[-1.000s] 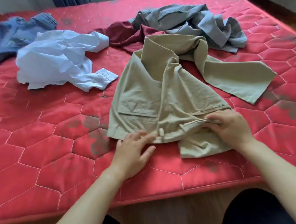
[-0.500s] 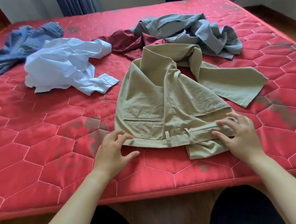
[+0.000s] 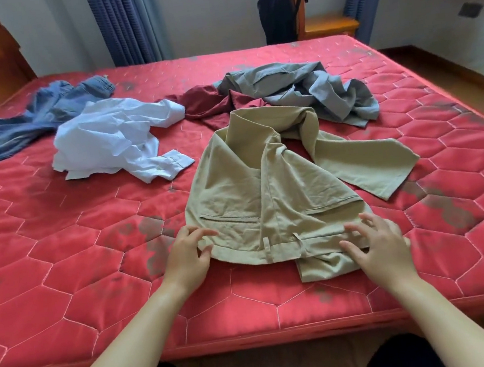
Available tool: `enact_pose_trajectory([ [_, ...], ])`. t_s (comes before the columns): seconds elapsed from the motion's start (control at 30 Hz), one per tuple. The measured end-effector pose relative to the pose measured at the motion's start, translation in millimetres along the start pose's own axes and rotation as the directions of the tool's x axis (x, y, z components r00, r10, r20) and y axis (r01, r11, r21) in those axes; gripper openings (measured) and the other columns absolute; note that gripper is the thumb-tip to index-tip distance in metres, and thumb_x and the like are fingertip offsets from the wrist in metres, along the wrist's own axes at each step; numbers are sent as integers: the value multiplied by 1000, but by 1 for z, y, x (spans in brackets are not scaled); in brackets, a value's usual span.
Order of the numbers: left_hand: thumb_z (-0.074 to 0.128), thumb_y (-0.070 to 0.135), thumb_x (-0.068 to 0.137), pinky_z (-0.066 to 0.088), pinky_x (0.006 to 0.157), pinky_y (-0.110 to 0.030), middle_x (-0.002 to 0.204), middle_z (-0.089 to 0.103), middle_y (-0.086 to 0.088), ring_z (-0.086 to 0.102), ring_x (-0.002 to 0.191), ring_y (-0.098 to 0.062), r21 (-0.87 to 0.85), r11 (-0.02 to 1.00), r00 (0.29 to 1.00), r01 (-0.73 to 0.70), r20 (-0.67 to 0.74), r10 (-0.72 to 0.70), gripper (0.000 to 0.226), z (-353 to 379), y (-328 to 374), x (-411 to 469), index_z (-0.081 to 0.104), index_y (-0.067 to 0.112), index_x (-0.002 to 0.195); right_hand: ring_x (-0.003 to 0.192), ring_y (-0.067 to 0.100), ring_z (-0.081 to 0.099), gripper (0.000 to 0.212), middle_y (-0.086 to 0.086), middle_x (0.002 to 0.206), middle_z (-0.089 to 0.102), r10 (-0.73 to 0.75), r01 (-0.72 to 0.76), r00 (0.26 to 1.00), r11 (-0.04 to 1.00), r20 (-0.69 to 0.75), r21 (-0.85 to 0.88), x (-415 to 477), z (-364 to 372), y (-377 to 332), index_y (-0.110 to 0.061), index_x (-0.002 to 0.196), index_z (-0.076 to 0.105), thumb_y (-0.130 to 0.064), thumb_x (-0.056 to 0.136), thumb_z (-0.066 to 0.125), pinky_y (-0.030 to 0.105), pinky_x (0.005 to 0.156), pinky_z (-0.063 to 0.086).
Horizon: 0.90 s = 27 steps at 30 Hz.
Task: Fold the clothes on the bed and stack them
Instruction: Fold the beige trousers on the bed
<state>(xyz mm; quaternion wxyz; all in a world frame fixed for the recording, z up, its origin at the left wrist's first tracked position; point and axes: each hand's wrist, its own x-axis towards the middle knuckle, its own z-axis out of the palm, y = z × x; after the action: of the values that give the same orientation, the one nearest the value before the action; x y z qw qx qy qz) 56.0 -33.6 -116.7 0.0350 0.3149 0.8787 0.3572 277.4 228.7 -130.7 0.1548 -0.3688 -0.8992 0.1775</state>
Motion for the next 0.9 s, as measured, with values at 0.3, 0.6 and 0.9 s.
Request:
enact_pose_trajectory([
  [0.3, 68, 2, 77, 45, 90, -23, 111, 56, 6, 55, 106, -7, -12, 992, 963, -128, 236, 127, 29, -32, -25, 1, 69, 19, 101, 144, 19, 6, 47, -8, 156, 12, -266, 261, 938, 964, 221, 51, 1, 50, -85, -48, 136, 37, -52, 90, 47, 53, 113, 9],
  [0.6, 61, -18, 70, 50, 84, -27, 96, 65, 6, 63, 89, -5, -85, 980, 970, -181, 150, 192, 37, -33, -51, 23, 75, 12, 87, 144, 10, -1, 49, -22, 155, -2, -231, 252, 956, 962, 182, -104, -2, 80, -73, -66, 132, 11, -63, 88, 32, 44, 110, -1],
  [0.9, 62, 29, 82, 39, 72, -18, 75, 54, 15, 47, 73, -2, -116, 838, 846, -533, -32, 533, 15, -82, 22, 47, 67, 16, 84, 129, 1, 40, 22, -19, 134, 47, -238, 220, 971, 826, -33, 520, 3, 28, -85, -50, 108, 61, -40, 91, 51, 22, 104, 30],
])
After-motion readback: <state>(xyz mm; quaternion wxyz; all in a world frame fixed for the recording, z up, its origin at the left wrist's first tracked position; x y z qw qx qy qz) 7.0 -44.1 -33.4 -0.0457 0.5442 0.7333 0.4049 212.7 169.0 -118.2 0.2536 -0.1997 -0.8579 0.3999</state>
